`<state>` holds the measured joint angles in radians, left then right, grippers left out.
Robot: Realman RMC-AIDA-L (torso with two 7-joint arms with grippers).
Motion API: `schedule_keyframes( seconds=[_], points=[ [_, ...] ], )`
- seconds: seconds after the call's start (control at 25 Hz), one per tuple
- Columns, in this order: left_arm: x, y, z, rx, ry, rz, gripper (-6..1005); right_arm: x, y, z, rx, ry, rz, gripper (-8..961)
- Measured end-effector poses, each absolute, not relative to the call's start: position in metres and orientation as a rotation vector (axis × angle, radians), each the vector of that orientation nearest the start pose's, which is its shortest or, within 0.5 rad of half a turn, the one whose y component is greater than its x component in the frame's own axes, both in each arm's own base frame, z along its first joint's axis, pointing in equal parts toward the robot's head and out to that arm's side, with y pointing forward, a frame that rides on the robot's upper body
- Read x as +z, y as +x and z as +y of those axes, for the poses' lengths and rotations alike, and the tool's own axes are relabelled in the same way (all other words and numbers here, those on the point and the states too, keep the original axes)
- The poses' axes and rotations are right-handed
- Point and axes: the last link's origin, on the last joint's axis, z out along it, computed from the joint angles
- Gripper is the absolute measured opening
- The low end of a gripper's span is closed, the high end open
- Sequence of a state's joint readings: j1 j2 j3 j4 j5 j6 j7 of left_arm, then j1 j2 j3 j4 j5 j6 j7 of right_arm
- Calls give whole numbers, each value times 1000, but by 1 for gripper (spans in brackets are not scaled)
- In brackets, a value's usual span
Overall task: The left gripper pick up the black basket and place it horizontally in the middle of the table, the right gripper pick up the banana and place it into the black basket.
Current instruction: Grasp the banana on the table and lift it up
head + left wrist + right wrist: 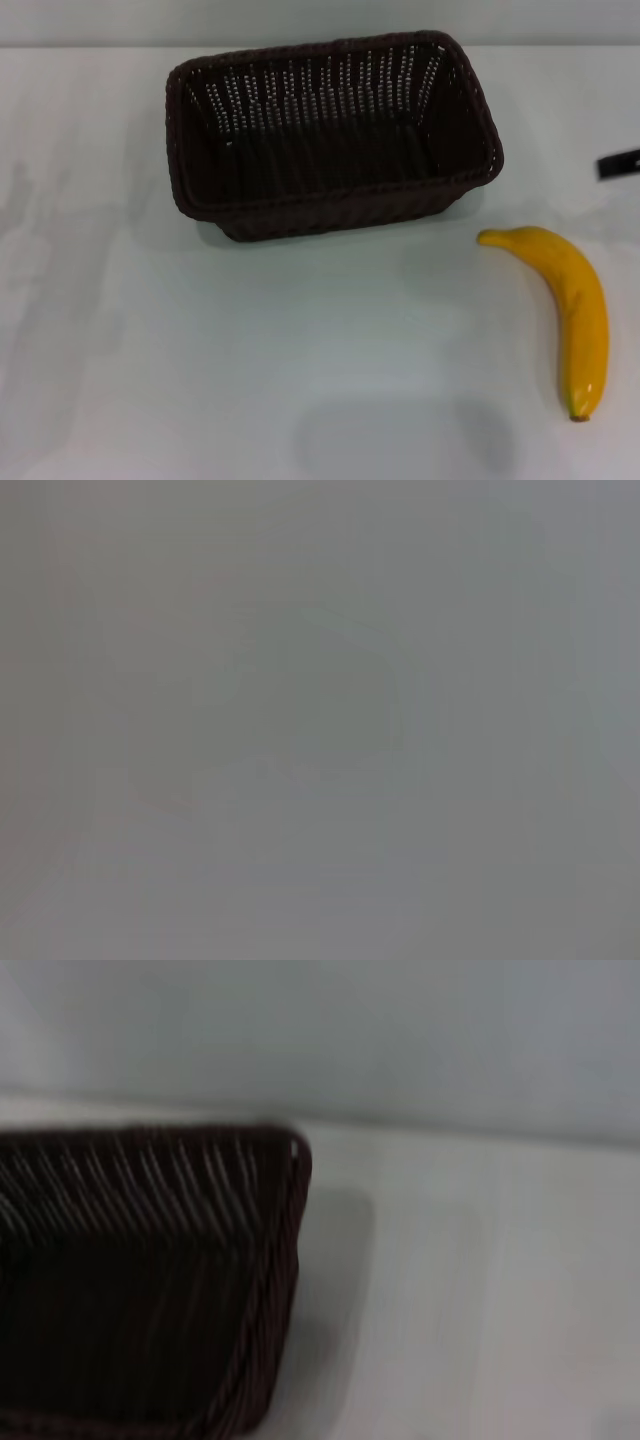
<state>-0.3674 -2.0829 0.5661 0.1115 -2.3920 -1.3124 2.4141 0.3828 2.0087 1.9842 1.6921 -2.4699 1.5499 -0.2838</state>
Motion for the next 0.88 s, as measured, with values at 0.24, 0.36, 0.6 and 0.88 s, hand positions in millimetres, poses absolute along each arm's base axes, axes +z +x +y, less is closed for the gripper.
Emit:
schedule_keyframes(
  seconds=[0.24, 0.36, 0.6, 0.88],
  points=[
    [52, -374, 309, -1016, -1245, -817, 832, 69, 171, 329, -213, -2131, 1342, 826],
    [51, -374, 313, -1007, -1244, -828, 833, 52, 161, 325, -312, -2104, 1346, 825],
    [51, -371, 319, -1012, -1247, -827, 832, 41, 165, 319, -401, -2023, 1383, 825],
    [51, -371, 320, -1007, -1247, -830, 833, 28, 186, 319, -451, -1981, 1455, 824]
  ],
)
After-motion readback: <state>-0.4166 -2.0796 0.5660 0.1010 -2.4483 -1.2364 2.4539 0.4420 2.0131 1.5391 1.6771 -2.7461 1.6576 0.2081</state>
